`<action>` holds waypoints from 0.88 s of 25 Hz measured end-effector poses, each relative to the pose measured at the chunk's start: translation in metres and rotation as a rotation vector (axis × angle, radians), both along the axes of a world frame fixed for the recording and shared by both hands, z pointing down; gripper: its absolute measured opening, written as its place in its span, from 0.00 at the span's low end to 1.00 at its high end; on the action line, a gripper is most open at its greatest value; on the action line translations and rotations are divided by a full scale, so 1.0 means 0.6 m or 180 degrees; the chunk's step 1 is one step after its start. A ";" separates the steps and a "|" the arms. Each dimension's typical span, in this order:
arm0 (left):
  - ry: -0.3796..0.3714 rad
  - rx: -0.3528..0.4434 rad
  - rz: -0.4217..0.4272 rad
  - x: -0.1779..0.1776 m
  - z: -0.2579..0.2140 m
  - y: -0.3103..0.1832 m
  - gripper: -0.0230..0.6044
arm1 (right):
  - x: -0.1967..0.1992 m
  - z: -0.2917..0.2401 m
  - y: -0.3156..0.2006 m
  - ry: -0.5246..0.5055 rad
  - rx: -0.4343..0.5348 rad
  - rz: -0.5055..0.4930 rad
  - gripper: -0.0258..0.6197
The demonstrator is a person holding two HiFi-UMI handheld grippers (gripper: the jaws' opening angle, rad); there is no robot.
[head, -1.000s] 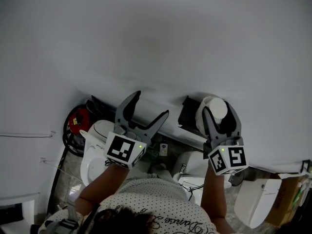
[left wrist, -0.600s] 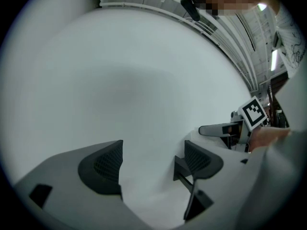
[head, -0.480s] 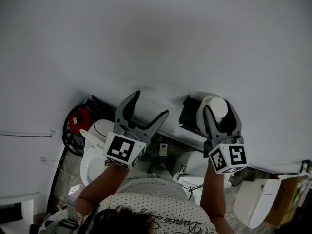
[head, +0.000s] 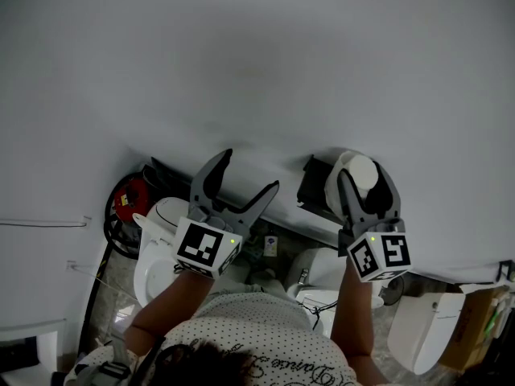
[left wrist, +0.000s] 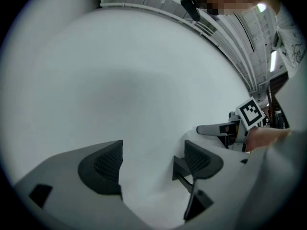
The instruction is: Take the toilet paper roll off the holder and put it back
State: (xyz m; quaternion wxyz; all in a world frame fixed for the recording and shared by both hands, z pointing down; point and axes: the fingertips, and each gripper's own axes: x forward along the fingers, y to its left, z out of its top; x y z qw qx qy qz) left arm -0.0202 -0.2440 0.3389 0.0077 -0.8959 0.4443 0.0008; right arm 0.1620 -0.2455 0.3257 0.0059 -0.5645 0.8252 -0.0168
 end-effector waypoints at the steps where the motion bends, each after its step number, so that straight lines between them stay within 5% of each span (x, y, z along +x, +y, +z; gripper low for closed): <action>1: 0.0001 0.0000 0.0002 0.001 0.000 0.000 0.65 | 0.002 -0.003 0.000 -0.0002 0.0012 0.0005 0.49; 22: 0.0009 0.0072 0.0245 0.041 -0.012 0.014 0.65 | 0.058 -0.108 0.061 0.0031 0.0431 0.0219 0.49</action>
